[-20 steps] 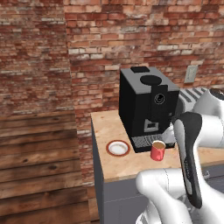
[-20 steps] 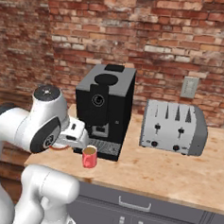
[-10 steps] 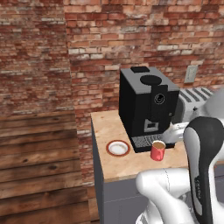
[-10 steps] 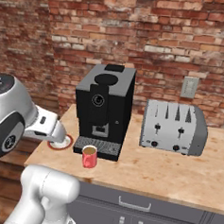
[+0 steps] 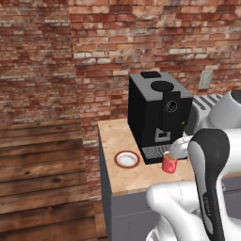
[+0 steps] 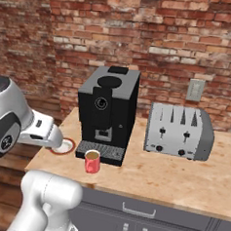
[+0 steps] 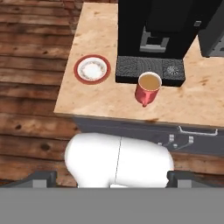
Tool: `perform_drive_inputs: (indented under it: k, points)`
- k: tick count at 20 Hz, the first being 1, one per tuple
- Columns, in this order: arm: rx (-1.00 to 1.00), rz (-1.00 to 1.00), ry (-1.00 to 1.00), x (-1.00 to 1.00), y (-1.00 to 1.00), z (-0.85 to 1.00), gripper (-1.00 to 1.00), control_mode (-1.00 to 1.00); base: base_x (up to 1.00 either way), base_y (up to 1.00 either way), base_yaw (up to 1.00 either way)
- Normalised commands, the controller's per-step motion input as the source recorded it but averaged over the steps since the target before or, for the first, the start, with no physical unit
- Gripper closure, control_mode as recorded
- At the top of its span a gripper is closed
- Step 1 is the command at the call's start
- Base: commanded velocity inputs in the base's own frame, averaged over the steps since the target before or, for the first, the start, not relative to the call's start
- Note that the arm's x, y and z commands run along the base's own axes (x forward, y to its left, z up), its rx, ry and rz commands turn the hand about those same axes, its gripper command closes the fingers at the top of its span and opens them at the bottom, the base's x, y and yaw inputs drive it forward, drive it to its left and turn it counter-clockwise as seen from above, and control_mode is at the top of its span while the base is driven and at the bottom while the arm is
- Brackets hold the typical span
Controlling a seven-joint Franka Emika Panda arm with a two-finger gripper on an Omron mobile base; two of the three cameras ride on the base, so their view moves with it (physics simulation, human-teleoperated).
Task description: Take a sugar cube from the saucer and place it inside the coffee. Then, grab milk from the fridge and place it next to the coffee on the counter to sweeten the coffee.
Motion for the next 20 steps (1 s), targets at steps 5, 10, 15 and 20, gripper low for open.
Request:
perform_drive_inputs:
  k: [5,10,15,20]
  points:
    - [-0.01,0.01,0.0,-0.08,0.04,-0.05,-1.0,1.0,-0.61,0.27,0.07]
    - [0.0,0.0,0.0,0.0,0.0,0.0,-1.0,1.0,-0.72,0.57,0.03]
    - [0.0,0.0,0.0,0.0,0.0,0.0,-1.0,1.0,-0.65,0.31,0.01]
    - [0.0,0.0,0.0,0.0,0.0,0.0,-1.0,1.0,-0.62,0.19,0.03]
